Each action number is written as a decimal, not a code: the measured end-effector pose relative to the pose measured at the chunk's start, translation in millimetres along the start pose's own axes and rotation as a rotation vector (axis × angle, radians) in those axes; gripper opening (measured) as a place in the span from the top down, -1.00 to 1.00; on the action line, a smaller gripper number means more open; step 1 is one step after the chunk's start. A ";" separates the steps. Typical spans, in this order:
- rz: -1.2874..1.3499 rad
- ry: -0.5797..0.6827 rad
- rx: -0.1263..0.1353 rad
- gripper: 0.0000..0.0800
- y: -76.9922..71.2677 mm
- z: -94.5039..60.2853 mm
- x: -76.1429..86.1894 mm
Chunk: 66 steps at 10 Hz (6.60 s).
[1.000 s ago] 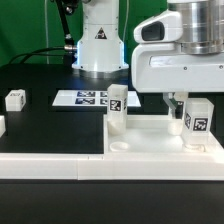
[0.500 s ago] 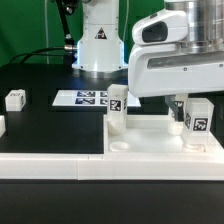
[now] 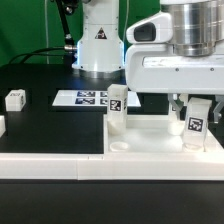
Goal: Assemble square table
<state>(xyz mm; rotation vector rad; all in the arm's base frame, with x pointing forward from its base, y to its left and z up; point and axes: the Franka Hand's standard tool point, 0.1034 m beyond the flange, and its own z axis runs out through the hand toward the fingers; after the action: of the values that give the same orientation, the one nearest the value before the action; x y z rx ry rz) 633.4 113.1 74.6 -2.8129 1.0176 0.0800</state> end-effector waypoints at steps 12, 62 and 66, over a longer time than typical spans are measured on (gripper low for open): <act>0.096 -0.020 0.048 -0.60 -8.4 1.4 -10.2; 0.718 -0.033 0.035 -0.35 -1.7 8.0 -5.8; 0.189 -0.020 0.041 -0.61 -2.8 9.7 -5.9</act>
Offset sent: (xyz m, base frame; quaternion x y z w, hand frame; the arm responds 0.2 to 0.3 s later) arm 0.0130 0.0117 -0.0035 0.0700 -0.0684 0.3724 0.9229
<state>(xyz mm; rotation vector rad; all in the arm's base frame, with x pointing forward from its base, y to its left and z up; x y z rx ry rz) 630.6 120.4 66.0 -2.6671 1.2621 0.1064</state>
